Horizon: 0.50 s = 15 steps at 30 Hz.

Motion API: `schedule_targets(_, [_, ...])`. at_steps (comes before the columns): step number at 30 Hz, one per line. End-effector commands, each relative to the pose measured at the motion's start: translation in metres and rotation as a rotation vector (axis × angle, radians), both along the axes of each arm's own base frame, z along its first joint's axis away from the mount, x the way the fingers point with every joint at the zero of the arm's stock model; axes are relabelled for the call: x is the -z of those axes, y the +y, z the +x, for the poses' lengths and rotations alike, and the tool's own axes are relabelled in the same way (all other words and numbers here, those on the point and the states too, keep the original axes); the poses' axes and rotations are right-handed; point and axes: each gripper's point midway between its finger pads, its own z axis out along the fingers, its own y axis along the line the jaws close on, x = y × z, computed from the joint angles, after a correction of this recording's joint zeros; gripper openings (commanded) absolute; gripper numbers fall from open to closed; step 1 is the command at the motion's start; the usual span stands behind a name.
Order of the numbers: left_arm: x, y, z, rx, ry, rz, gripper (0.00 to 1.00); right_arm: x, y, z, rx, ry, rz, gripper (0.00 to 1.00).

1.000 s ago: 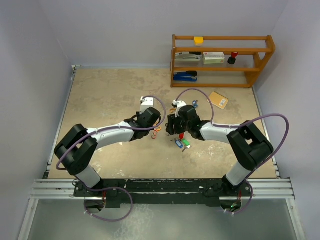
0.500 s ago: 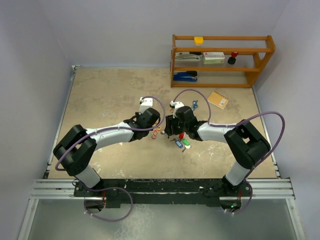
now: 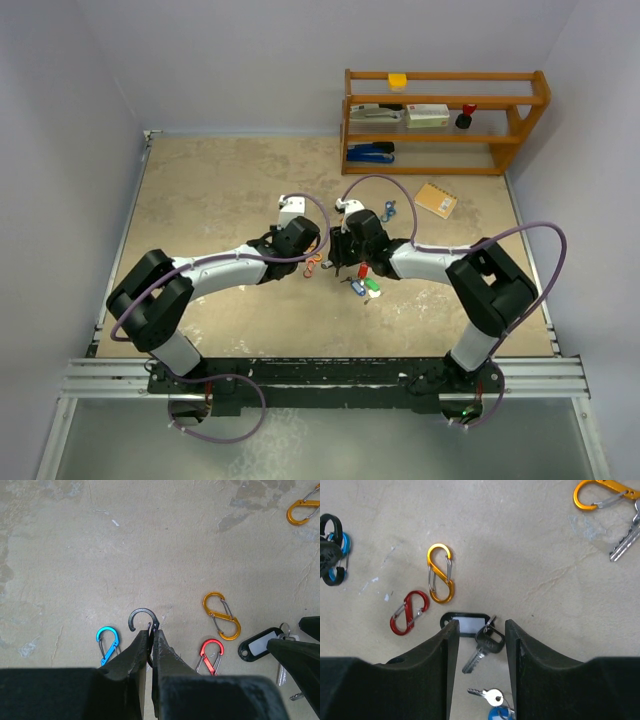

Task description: Put the keys on the keyring

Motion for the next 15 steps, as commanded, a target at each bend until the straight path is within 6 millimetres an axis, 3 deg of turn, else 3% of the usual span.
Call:
schedule_targets(1, [-0.0161, 0.0045, 0.006, -0.021, -0.044, -0.015, 0.0, -0.0089, 0.0082, 0.0117, 0.027, -0.025, -0.006, 0.43])
schedule_targets(15, [-0.0138, 0.0067, 0.0067, -0.022, -0.038, -0.013, 0.0, -0.0051, -0.0003, 0.0135, 0.074, -0.018, -0.052, 0.27])
